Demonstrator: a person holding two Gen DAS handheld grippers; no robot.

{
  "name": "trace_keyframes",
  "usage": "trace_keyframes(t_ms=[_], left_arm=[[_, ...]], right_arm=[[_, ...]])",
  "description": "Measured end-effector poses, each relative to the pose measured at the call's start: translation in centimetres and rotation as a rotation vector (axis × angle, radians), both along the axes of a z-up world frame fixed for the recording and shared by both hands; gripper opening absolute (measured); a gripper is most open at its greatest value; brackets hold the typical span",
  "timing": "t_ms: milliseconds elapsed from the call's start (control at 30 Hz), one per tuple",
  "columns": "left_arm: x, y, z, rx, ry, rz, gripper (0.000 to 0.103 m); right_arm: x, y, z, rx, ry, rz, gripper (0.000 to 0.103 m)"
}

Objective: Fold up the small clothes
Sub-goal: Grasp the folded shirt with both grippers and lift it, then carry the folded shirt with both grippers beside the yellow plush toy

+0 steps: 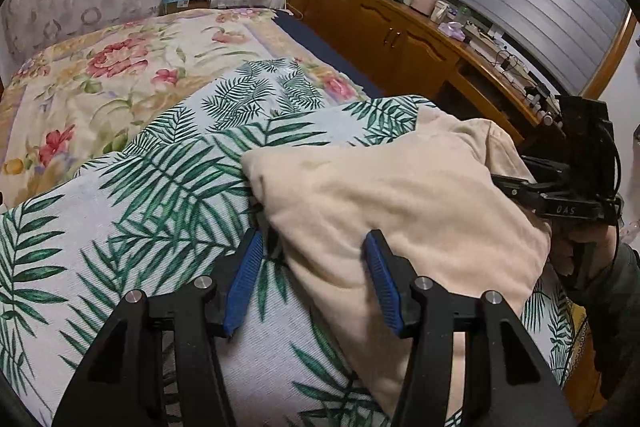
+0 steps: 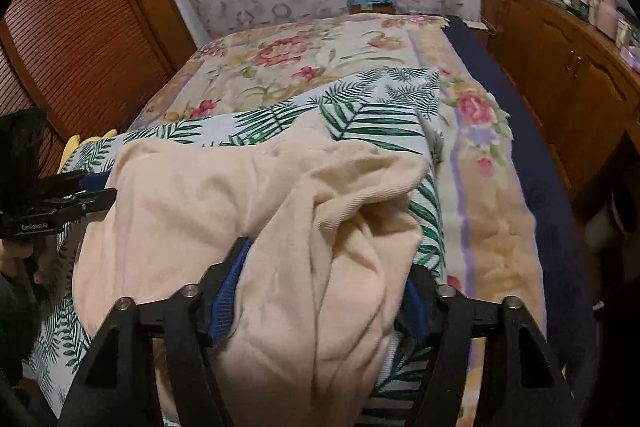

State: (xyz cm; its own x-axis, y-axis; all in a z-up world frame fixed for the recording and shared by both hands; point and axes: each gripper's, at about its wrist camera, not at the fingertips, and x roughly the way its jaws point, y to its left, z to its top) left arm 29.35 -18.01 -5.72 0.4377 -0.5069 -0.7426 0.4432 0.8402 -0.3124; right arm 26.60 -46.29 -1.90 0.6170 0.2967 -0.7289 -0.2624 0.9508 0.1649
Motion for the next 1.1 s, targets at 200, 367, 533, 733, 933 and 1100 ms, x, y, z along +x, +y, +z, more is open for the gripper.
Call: trace_keyframes(t_ms=[200, 367, 533, 733, 933, 1100], left_arm=[[0.1, -1.2, -0.1, -0.024, 0.008, -0.047, 0.02], [-1.2, -0.1, 1.6, -0.077, -0.012, -0.042, 0.011], [-4.8, 3.4, 6.1, -0.131, -0.136, 0.01, 0.01], [-9.4, 11.1, 10.3, -0.134, -0.275, 0.152, 0.01], [-13.6, 21.1, 11.0, -0.066, -0.33, 0.365, 0.01], [-17.3, 28.0, 9.4, -0.045, -0.324, 0.537, 0.01]], right_arm=[[0.1, 0.3, 0.0, -0.006, -0.014, 0.079, 0.022], [-1.6, 1.1, 3.0, -0.035, -0.125, 0.116, 0.02], [-3.5, 4.6, 7.4, -0.1, -0.25, 0.2, 0.019], [-3.5, 11.1, 11.4, -0.148, -0.348, 0.346, 0.019], [-0.6, 21.8, 12.7, -0.16, -0.383, 0.563, 0.019], [1.0, 32.6, 12.3, -0.209, -0.372, 0.756, 0.019]])
